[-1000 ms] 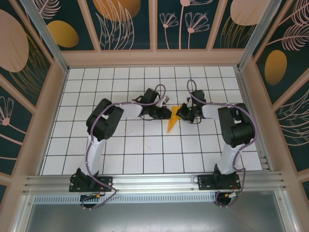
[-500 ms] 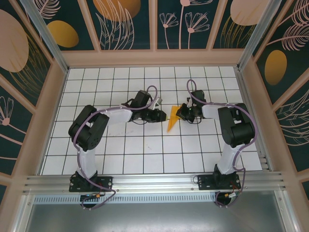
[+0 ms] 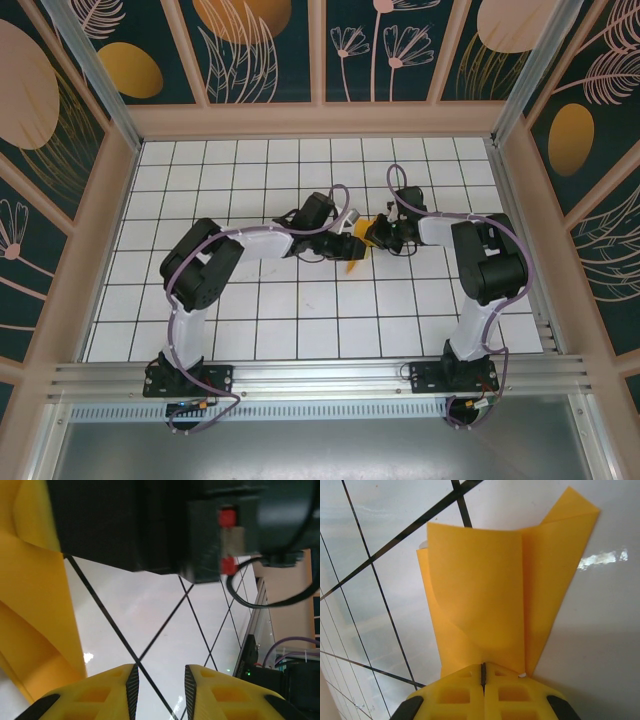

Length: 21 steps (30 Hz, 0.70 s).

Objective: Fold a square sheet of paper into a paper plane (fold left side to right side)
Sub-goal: Fold the wing for the fifth time at the center of the table.

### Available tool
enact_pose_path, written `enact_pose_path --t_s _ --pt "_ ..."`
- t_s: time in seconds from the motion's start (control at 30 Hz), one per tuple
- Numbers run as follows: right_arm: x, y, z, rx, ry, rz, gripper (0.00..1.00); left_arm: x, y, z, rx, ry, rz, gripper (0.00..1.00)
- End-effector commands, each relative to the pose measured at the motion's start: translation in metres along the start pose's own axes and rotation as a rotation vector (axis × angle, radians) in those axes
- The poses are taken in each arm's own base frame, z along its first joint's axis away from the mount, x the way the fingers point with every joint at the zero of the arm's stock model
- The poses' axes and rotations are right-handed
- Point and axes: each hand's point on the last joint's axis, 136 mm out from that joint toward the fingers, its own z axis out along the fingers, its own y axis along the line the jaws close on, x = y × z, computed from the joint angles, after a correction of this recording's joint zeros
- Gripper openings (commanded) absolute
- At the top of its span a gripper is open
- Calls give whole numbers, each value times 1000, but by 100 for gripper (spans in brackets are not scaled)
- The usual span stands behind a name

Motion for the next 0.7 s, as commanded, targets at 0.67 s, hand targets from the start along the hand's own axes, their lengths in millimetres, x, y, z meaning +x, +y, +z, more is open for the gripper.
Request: enact_pose_path --t_s 0.67 --pt "20 -49 13 179 49 42 7 4 52 14 -197 48 -3 35"
